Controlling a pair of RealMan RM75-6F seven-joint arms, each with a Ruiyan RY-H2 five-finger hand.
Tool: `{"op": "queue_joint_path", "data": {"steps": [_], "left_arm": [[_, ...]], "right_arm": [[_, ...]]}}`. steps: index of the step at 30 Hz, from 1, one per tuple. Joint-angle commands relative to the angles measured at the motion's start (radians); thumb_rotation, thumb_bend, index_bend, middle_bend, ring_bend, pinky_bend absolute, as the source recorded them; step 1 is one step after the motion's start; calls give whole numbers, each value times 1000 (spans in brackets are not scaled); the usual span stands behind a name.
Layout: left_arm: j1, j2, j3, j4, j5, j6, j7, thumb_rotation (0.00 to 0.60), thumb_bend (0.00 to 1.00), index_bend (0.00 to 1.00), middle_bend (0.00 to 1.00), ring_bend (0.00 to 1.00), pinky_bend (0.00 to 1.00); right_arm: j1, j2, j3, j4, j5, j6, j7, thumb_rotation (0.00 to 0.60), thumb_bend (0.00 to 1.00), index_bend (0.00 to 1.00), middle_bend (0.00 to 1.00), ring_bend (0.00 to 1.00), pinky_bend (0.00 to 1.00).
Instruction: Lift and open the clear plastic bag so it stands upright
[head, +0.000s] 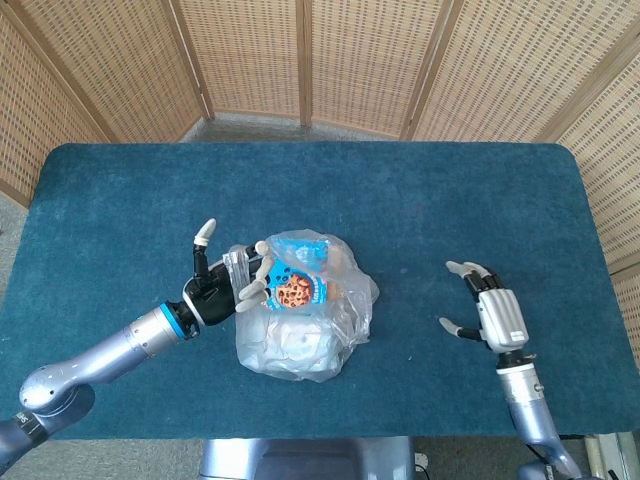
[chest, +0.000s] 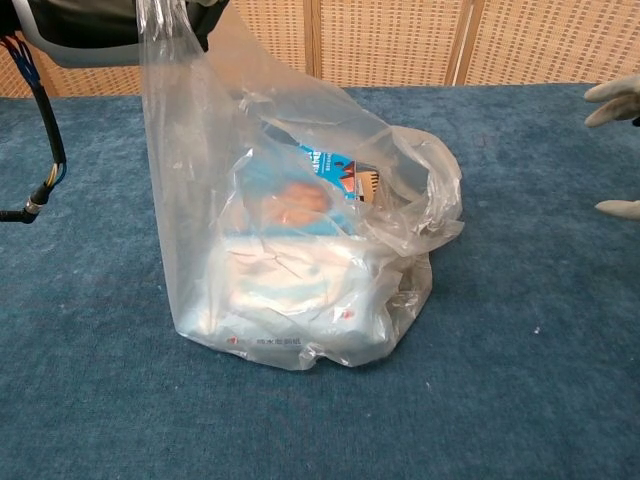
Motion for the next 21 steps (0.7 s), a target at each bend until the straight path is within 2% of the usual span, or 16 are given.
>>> {"op": "queue_joint_path", "data": {"steps": [1,9,21], "left_arm": [[-2,-4,-7,3,-6,-5,5,0,177,469,613,799,868],[-10,-29,-4,27,-10,-31,35,0,177,469,613,799,868],[-27,-46,5,55,-11,-48,73,0,179,469,613,799,868]], "right_arm": [[14,-19,-5,12,-6,-8,6,600,122,153,246,183,167],[63,-57,-4,21,-20,-26,10,600,122,141,240,178,167],[116,-86,18,-31,-7,-38,9,600,107,135,233,173,165]]}}
